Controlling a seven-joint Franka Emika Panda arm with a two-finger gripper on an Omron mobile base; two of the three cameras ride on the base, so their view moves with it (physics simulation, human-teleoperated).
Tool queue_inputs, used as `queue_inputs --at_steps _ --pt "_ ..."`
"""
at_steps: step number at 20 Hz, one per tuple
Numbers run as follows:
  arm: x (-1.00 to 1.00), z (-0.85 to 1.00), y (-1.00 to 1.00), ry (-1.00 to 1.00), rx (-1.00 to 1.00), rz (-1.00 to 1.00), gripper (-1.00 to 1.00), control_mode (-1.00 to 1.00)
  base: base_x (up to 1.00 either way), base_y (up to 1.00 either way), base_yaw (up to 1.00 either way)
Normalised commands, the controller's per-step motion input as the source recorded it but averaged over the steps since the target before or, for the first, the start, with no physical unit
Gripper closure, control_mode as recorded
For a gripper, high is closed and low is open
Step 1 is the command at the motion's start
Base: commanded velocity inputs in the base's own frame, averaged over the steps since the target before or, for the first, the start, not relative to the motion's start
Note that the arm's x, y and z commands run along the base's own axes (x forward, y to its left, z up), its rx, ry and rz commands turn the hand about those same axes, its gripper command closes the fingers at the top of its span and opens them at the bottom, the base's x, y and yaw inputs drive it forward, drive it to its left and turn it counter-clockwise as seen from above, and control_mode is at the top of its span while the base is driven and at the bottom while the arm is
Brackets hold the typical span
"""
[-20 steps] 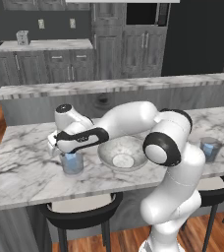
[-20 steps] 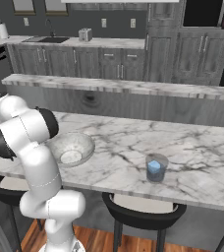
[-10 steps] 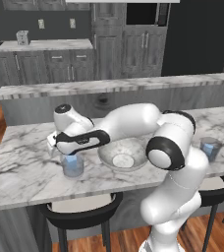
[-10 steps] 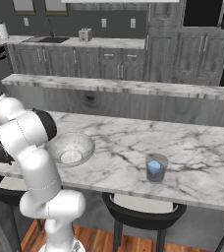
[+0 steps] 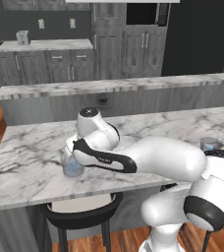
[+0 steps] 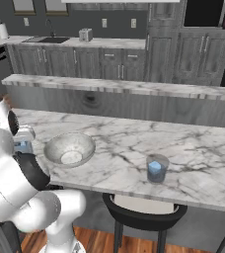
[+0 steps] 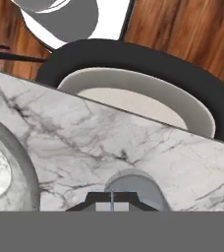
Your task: There are four ice cubes in the ice bowl. Place two ice cubes in each glass of water.
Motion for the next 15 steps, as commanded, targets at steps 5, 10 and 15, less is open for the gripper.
queue_inputs --at_steps 5,10,15 --pt "-1.0 0.26 -1.0 -0.09 0.14 -0.11 1.0 -1.0 0.0 0.0 0.0" --pt "-0.8 0.42 -1.0 -0.06 0.01 -0.12 1.0 -1.0 0.0 0.0 0.0" --pt "-0.3 0.2 -1.0 0.0 -0.06 -0.2 1.0 -1.0 0.0 0.0 0.0"
